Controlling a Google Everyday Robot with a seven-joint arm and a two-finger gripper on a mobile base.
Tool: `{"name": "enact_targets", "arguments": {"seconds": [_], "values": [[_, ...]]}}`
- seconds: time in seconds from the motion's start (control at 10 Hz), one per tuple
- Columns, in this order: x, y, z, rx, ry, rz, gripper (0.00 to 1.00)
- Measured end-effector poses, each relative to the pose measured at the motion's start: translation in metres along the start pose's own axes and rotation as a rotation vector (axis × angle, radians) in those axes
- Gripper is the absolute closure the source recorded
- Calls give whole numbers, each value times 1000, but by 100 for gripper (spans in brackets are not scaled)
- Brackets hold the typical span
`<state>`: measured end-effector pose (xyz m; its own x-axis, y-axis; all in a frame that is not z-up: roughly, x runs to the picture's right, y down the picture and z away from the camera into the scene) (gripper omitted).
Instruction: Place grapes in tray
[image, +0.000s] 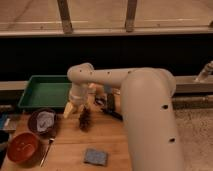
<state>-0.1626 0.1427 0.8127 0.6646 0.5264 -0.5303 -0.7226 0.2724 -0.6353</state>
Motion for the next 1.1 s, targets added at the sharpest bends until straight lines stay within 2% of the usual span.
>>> {"name": "enact_targets", "arguments": {"seconds": [0.2,0.4,0.5,0.7,0.9,1.0,1.1], "values": [[13,-12,9,25,31,50,20],[38,-31,17,54,58,117,20],[47,-41,21,61,68,152,20],[51,-50,37,55,93,193,20],[50,-55,48,3,84,224,20],[50,-57,47,1,63,225,25],[45,-52,40,19,32,220,37]]}}
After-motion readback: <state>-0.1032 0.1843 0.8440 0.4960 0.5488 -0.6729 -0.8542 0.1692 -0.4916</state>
